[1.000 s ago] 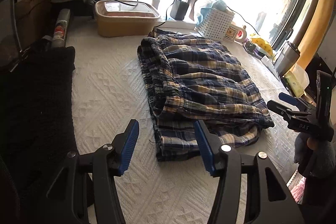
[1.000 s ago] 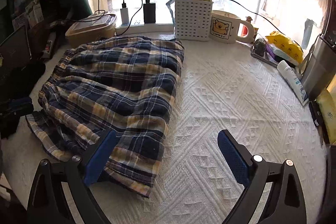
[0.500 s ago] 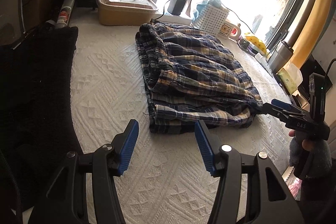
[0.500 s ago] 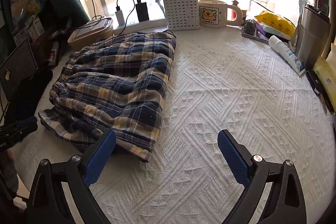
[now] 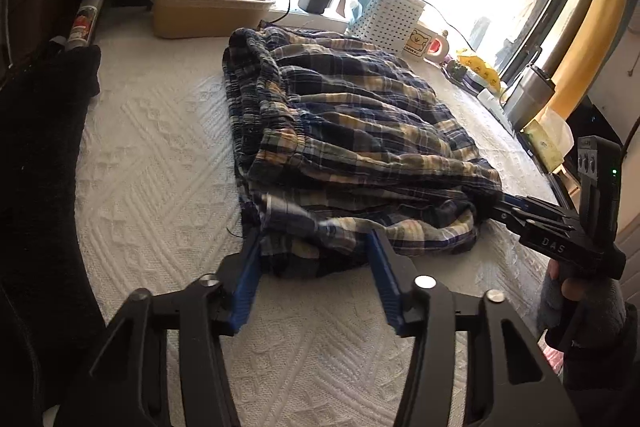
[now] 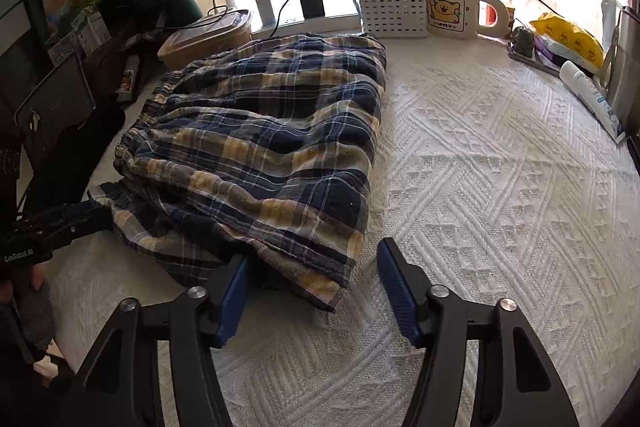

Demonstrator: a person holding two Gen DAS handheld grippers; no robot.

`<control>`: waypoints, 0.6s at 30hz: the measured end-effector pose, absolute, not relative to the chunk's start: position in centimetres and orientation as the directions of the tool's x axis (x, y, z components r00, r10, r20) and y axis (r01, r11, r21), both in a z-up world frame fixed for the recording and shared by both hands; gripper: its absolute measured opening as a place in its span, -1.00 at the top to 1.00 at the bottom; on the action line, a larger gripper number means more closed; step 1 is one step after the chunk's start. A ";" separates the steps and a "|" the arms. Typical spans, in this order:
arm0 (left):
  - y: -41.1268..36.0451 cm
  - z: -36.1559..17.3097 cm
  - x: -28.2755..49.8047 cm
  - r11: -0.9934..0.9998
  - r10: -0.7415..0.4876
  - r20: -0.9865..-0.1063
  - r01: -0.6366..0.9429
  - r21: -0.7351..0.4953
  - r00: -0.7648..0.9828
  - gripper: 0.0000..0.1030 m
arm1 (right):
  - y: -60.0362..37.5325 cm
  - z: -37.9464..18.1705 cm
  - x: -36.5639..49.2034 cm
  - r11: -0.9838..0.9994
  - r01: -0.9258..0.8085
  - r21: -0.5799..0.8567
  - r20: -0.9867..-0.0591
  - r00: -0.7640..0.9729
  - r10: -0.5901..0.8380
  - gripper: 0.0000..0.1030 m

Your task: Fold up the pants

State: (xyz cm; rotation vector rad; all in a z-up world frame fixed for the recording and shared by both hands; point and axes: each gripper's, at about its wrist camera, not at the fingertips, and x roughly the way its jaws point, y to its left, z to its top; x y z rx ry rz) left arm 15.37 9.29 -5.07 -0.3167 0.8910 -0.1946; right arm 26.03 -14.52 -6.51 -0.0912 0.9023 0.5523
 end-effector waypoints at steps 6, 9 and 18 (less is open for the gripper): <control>8.7 -4.4 14.7 0.932 -0.313 -0.726 0.049 -0.360 0.612 0.90 | -14.4 -6.0 25.8 0.845 -0.526 0.102 -0.762 0.504 0.406 0.87; 8.2 -3.5 14.0 0.923 -0.346 -0.718 0.080 -0.377 0.604 0.91 | -15.5 -5.0 25.1 0.843 -0.535 0.059 -0.765 0.518 0.382 0.92; 3.1 -2.1 10.9 0.894 -0.446 -0.728 0.213 -0.395 0.521 0.91 | -20.2 -2.8 22.1 0.850 -0.524 -0.056 -0.784 0.551 0.287 0.94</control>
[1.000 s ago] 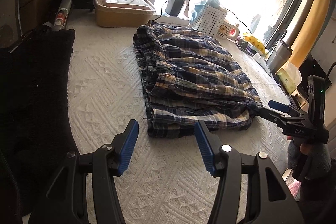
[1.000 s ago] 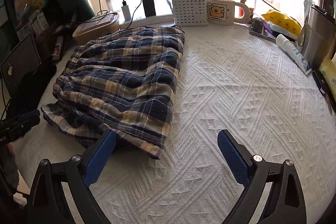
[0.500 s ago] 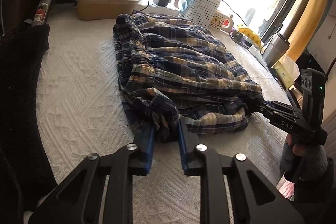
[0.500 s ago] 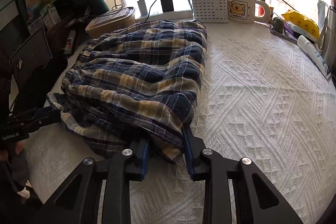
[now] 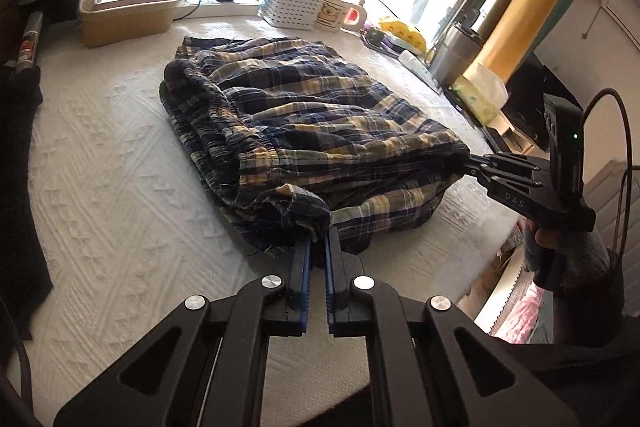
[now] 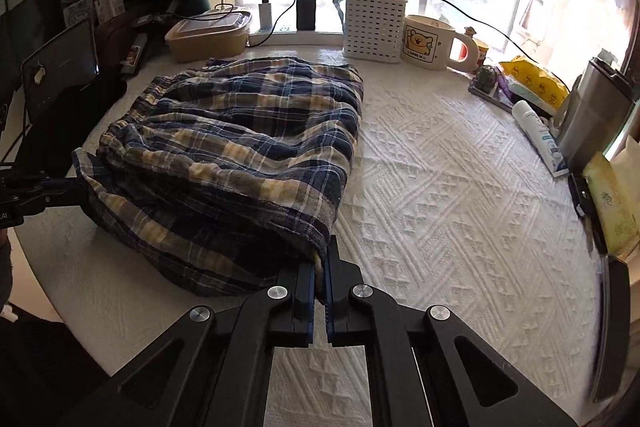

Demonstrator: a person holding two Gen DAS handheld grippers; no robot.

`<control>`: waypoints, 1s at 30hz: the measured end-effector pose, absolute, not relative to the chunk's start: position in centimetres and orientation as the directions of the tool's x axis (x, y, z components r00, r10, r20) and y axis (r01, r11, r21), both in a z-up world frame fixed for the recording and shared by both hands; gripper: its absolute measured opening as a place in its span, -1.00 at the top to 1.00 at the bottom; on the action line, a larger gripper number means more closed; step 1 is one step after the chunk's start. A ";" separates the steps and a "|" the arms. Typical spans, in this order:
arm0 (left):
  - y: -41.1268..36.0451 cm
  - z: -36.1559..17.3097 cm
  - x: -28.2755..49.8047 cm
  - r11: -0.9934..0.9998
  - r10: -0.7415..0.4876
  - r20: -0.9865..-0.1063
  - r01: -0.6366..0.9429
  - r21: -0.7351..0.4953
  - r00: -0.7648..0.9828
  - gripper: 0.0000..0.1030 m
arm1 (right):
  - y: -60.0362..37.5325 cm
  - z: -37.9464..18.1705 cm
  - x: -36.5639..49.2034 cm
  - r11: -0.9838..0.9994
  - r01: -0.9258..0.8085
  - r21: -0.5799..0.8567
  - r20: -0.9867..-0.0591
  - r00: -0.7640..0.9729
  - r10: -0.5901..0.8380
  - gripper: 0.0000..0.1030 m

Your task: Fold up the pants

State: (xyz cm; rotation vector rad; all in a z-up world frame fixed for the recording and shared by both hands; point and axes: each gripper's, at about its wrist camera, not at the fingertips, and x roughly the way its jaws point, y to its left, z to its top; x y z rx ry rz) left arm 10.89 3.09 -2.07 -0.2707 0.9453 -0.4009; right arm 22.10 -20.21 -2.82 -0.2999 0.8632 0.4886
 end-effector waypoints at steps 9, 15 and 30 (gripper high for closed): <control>5.5 -2.9 9.6 0.898 -0.427 -0.766 0.128 -0.420 0.480 0.08 | -23.2 -4.3 20.3 0.856 -0.516 -0.027 -0.821 0.500 0.275 0.92; 8.1 -1.6 10.6 0.908 -0.384 -0.735 0.083 -0.411 0.559 -0.10 | -25.6 -3.0 20.5 0.873 -0.487 -0.018 -0.829 0.496 0.259 0.80; 7.3 -3.2 18.3 0.912 -0.324 -0.746 -0.016 -0.409 0.582 -0.12 | -22.7 -1.0 30.0 0.868 -0.481 0.127 -0.726 0.551 0.412 -0.71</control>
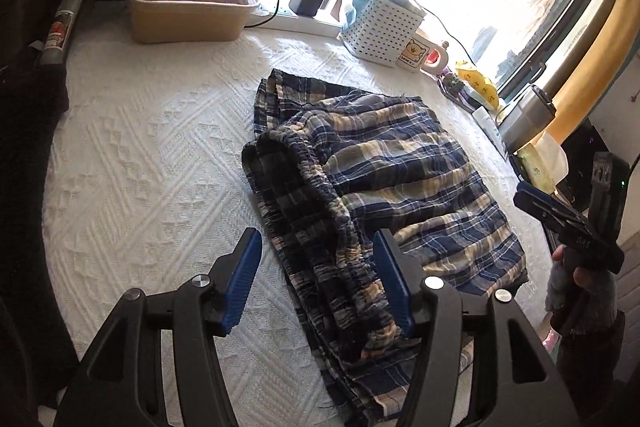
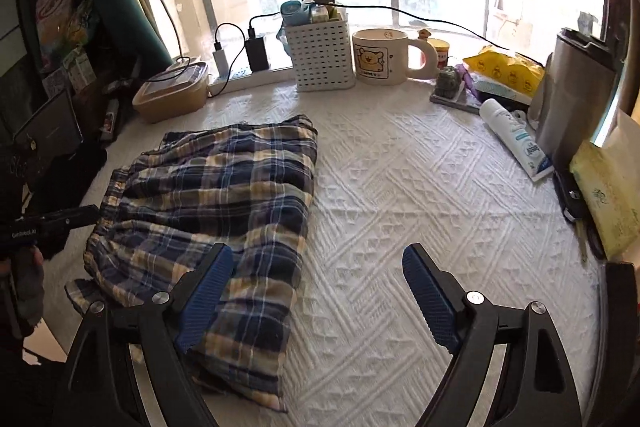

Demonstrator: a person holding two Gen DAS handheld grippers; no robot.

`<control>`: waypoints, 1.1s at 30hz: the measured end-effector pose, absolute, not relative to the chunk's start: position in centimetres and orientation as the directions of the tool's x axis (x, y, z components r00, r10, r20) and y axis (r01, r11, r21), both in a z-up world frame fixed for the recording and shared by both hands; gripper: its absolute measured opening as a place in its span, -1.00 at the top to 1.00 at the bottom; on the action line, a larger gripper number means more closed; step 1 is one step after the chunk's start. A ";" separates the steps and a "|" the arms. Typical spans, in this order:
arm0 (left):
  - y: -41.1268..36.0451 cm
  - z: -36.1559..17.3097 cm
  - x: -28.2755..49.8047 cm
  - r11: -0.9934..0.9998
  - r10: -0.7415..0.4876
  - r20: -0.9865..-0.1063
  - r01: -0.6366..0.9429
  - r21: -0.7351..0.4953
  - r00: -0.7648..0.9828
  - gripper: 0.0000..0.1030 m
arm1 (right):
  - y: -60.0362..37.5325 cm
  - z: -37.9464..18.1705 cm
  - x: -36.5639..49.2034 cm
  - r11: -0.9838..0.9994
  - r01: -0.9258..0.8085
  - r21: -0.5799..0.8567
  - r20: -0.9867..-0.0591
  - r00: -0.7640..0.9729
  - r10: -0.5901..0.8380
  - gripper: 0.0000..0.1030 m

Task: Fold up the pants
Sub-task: 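Release the pants and reposition both grippers at the folded edge, then grasp the pants edge with the left gripper and lift it while the right gripper grasps too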

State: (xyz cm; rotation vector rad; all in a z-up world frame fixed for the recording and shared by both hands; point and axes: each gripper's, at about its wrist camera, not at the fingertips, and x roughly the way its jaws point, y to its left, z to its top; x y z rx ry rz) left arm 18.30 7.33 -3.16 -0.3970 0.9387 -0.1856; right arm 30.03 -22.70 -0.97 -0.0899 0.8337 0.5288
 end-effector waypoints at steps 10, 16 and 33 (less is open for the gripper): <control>8.1 -3.9 20.2 0.889 -0.349 -0.713 -0.026 -0.457 0.608 -0.34 | -19.3 -2.9 37.3 0.799 -0.573 0.182 -0.751 0.443 0.490 -0.37; 7.2 -4.5 23.5 0.903 -0.340 -0.742 -0.021 -0.430 0.577 -0.49 | -18.1 -4.1 38.6 0.791 -0.580 0.195 -0.777 0.400 0.485 -0.37; 4.2 -3.8 27.2 0.906 -0.398 -0.771 0.079 -0.417 0.497 0.25 | -17.7 -5.5 38.9 0.728 -0.606 0.322 -0.732 0.329 0.597 -0.52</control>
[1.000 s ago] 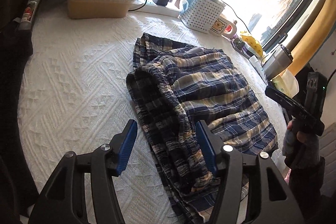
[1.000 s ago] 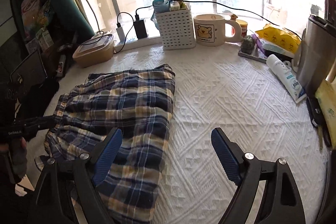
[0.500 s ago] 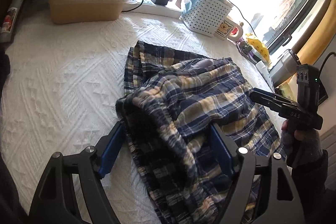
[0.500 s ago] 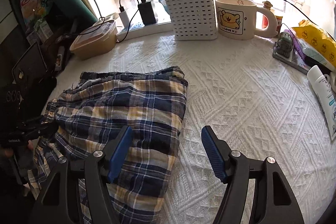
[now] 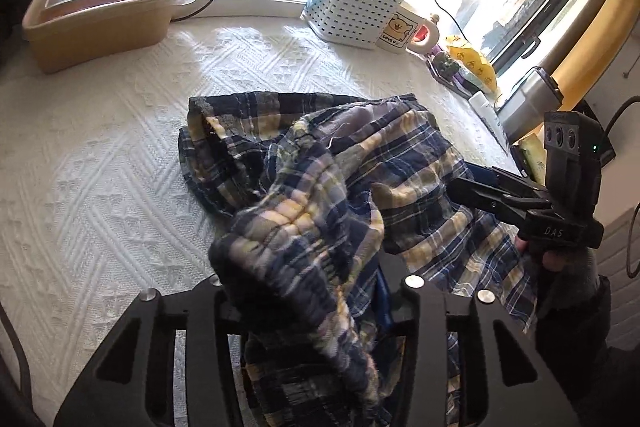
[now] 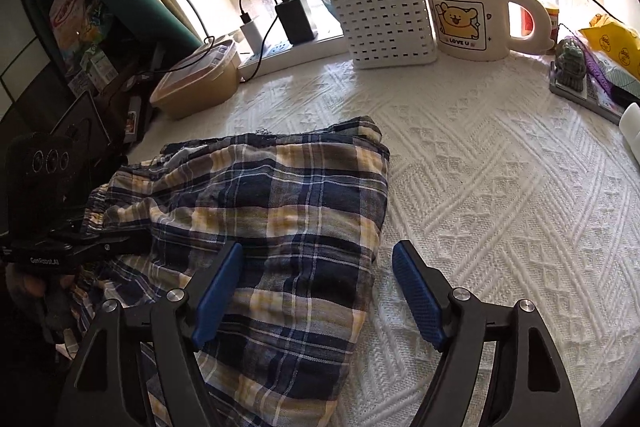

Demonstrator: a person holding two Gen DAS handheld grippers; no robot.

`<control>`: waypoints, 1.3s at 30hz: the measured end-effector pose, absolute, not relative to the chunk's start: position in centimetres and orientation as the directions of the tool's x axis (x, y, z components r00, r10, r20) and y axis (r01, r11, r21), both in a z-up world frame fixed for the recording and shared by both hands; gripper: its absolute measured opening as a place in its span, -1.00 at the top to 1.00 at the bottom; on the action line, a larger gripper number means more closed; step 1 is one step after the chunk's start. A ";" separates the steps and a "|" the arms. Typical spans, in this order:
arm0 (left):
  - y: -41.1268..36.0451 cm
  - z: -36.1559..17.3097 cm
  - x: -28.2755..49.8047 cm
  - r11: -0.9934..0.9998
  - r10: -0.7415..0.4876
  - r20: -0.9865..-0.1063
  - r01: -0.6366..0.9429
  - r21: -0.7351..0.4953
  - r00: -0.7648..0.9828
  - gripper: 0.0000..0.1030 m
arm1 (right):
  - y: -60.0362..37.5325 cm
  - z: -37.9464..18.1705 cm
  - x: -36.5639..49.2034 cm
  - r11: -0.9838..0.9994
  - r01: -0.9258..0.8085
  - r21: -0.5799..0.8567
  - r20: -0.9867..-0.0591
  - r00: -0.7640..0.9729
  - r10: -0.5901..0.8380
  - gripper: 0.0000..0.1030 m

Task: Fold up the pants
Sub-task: 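Grasp the pants edge with the left gripper and lift it while the right gripper grasps too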

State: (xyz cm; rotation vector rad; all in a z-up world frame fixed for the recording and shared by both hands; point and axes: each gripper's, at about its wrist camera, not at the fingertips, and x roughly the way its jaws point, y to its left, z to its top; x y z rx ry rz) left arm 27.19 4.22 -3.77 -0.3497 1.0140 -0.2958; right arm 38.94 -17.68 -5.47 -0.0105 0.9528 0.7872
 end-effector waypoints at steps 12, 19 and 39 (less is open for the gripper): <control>2.9 -3.5 27.4 0.928 -0.351 -0.782 0.080 -0.364 0.514 0.55 | -16.4 -5.6 38.8 0.723 -0.621 0.301 -0.732 0.335 0.593 0.22; 3.0 -1.6 26.4 0.933 -0.344 -0.748 0.113 -0.343 0.568 0.60 | -15.8 -4.4 37.1 0.721 -0.651 0.238 -0.703 0.397 0.590 0.62; 5.7 4.2 20.0 0.929 -0.331 -0.600 0.140 -0.342 0.729 0.61 | -14.4 6.3 28.6 0.708 -0.705 0.052 -0.525 0.584 0.620 0.64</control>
